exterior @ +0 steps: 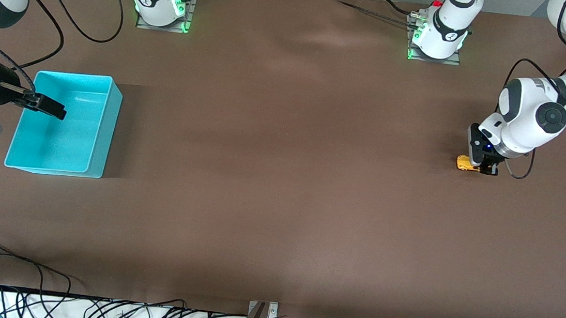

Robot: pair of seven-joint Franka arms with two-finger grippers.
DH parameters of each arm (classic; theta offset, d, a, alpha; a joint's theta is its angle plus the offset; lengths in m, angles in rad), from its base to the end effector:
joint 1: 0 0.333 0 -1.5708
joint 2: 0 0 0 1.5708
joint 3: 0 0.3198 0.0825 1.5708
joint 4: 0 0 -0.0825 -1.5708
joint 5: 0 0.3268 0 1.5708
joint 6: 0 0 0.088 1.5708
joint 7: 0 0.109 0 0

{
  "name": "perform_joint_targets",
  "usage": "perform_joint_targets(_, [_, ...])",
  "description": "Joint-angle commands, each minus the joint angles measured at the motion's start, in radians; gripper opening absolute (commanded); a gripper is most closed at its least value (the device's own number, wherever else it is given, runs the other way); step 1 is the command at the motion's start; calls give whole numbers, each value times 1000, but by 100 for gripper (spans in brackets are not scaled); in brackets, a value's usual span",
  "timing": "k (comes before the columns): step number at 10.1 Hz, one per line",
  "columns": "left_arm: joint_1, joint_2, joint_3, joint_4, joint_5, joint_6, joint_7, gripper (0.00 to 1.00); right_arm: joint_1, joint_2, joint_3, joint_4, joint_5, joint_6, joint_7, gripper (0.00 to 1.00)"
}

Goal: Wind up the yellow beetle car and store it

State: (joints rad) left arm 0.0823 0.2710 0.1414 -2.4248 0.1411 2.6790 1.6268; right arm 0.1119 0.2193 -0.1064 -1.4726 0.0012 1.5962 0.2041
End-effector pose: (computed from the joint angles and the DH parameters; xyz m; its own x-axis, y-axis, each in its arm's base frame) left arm 0.4557 0.1001 0.2503 0.0345 -0.9947 -0.0968 -0.9989 -0.0374 0.0283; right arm 0.5613 0.0097 0.5533 0.9765 -0.1970 -0.0879 -0.1941 -0.9802 0.0406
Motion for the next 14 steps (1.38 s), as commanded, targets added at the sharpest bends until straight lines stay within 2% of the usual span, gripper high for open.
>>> perform_joint_targets(1, [1,82,40,15,-21,1,100,0,-4,-3,1,3,5,-10,-23,100])
perform_joint_targets(4, [-4,82,41,29,-70,1,107,0,-4,-3,1,3,5,-10,-25,100])
perform_joint_targets(5, [-7,79,41,29,-75,1,107,12,-4,-2,1,3,3,-10,-23,100])
perform_joint_targets(6, [-7,77,40,29,-78,-2,82,32,-4,-2,1,3,3,-9,-25,100])
perform_joint_targets(7, [-9,73,40,32,-80,-5,80,99,-4,-2,1,3,3,-9,-25,100])
perform_joint_targets(10, [-25,40,34,84,-81,-129,77,100,-4,-2,1,2,3,-9,-25,100])
perform_joint_targets(14, [-29,34,33,96,-81,-153,74,100,-4,-2,1,2,3,-9,-23,100])
